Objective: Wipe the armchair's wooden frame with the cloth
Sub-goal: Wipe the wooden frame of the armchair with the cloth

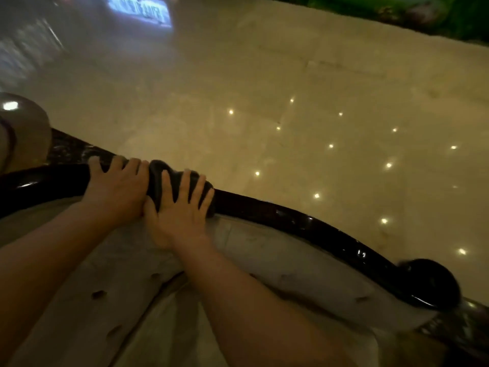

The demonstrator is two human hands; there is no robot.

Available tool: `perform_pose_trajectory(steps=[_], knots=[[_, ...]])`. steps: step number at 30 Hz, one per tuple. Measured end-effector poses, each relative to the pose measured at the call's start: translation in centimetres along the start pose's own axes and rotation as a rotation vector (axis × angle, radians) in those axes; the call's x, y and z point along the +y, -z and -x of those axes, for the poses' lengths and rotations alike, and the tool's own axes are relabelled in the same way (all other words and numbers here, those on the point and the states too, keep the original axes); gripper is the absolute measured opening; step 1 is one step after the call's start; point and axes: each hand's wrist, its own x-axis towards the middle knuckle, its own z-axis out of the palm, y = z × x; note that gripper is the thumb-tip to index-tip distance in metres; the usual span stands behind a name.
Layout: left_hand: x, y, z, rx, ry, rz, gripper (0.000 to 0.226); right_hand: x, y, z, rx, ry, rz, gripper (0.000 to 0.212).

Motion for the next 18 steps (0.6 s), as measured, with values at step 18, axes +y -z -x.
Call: perform_pose_trajectory(steps=[18], knots=[[11.3,-0.1,-2.7,-0.068,-0.219,0.067,0.114,15.6,4.7,8.8,0.256,-0.145,0.264,0.071]])
